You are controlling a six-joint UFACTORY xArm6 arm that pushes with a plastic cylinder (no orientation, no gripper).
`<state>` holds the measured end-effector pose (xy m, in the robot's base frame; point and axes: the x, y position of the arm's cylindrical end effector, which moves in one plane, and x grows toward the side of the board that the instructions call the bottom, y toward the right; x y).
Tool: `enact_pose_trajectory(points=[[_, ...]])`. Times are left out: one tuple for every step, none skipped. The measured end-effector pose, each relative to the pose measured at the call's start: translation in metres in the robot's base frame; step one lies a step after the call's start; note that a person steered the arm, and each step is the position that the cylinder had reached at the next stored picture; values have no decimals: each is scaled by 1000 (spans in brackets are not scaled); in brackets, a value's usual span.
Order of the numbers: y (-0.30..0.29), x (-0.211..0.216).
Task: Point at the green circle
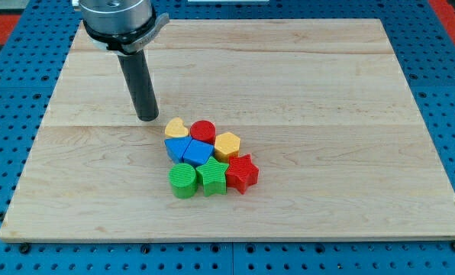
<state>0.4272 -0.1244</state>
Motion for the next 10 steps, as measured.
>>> enact_pose_trajectory(points=[[0, 0], [0, -4], [0, -4], [0, 1], [2, 1], [2, 1], [2, 4], [1, 5], [-36, 6], [-52, 38]])
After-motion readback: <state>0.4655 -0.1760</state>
